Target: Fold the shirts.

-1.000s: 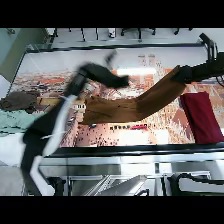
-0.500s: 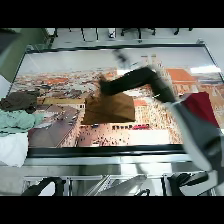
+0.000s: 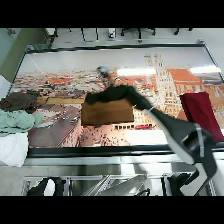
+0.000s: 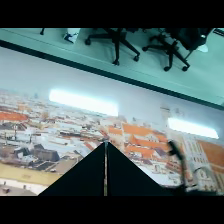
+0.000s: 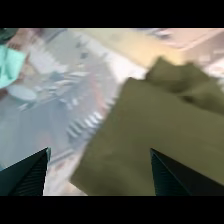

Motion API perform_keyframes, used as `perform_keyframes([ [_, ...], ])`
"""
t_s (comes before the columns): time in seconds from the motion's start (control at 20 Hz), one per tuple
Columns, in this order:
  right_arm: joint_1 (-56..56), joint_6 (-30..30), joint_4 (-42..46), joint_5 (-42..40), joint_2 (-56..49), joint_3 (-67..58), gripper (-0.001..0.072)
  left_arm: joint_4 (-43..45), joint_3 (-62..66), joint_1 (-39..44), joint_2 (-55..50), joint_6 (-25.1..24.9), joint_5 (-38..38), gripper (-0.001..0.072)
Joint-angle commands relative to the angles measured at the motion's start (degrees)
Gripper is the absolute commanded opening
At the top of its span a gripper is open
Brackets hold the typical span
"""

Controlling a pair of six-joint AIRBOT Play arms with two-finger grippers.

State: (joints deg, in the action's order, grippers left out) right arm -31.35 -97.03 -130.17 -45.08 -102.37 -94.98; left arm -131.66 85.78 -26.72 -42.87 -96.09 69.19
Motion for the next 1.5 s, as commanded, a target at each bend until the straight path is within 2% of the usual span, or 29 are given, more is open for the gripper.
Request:
perform_keyframes([
  [0.0, 15.23, 2.25, 4.07, -18.60, 5.62, 0.04, 0.0700, -0.07, -0.74, -0.59, -1.29, -0.57, 0.87, 0.0019],
  [0.1, 23.06, 4.37, 5.62, -26.67, 4.96, 0.52, 0.0700, -0.04, 2.01, -0.59, -3.96, -0.61, 3.80, 0.0019],
  [0.2, 27.52, 4.20, 4.17, -29.33, 2.21, 3.02, 0.0700, -0.07, 5.09, -0.57, -6.69, -0.98, 6.34, 0.0019],
  [0.35, 28.13, 2.71, 3.45, -29.53, -3.63, 4.15, 0.0700, -0.07, 8.79, -0.59, -10.60, -0.96, 9.62, 0.0019],
  [0.45, 27.61, 0.72, -1.18, -29.49, -7.63, 4.15, 0.0700, -0.17, 10.01, -0.57, -12.24, -0.94, 10.71, 0.0019],
  [0.8, 23.54, -0.74, -4.24, -28.26, -13.73, 4.13, 0.0699, -0.37, 6.21, 0.57, -12.72, -0.96, 9.20, 0.0019],
  [0.85, 22.73, -0.72, -4.50, -27.21, -13.73, 4.13, 0.0652, -0.39, 5.49, 1.62, -12.72, -0.96, 8.55, 0.0019],
  [0.95, 21.31, -2.29, -5.95, -25.55, -13.73, 4.07, 0.0152, -0.28, 3.85, 4.72, -12.72, -0.96, 6.60, 0.0019],
  [1.0, 20.81, -3.34, -6.91, -25.31, -13.70, 3.78, 0.0021, -0.24, 3.06, 6.08, -12.74, -0.98, 5.40, 0.0019],
  [1.1, 20.96, -3.52, -7.32, -26.51, -12.85, 2.16, 0.0022, -0.07, 2.05, 8.61, -12.74, -0.96, 3.32, 0.0019],
  [1.25, 25.22, -3.48, -6.95, -28.59, -6.14, -1.07, 0.0021, 0.13, 1.99, 11.54, -12.74, -0.98, 1.40, 0.0019],
  [1.45, 38.95, -2.12, -6.91, -29.92, 7.19, -3.78, 0.0020, 0.15, 1.99, 13.90, -12.74, -1.03, 0.52, 0.0019],
])
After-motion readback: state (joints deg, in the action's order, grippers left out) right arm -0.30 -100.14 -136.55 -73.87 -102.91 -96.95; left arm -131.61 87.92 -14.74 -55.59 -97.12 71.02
